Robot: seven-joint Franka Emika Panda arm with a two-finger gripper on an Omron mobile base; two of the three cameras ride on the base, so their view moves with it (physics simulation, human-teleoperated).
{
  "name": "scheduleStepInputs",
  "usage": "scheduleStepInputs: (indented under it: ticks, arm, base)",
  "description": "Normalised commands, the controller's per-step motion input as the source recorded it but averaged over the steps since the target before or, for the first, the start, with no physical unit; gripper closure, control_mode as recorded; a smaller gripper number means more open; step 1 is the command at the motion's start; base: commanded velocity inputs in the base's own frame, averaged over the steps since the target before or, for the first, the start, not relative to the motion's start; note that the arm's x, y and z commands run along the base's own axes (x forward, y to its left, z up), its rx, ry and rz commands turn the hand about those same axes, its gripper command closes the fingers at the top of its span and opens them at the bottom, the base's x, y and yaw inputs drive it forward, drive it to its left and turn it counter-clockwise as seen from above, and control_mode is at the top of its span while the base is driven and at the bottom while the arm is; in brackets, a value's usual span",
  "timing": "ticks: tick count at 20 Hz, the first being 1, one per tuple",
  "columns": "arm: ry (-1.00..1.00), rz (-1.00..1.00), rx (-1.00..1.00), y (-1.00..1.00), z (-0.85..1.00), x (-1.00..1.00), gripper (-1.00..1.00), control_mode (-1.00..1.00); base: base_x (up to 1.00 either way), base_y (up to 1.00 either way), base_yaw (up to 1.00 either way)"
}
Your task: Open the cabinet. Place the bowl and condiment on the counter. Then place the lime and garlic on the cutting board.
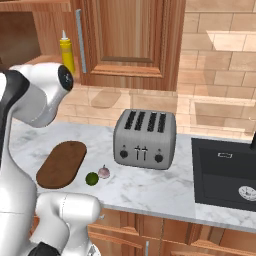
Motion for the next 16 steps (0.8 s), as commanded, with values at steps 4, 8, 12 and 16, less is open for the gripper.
scheduleStepInputs:
  ticks: [4,8,12,16]
  arm:
    - [-0.32,-0.20,-0.01,-0.21,0.16,-0.08,-1.00,-1.00]
    - [-0.29,-0.21,-0.03,-0.20,0.10,-0.02,-1.00,-1.00]
    - [-0.22,-0.22,-0.02,-0.21,0.08,0.00,-1.00,-1.00]
    - [-0.18,-0.23,-0.02,-0.16,0.06,0.00,-1.00,-1.00]
  base:
    - [0.00,0.00,0.00]
    - [0.00,0.00,0.00]
    - [0.00,0.00,0.00]
    - [0.00,0.00,0.00]
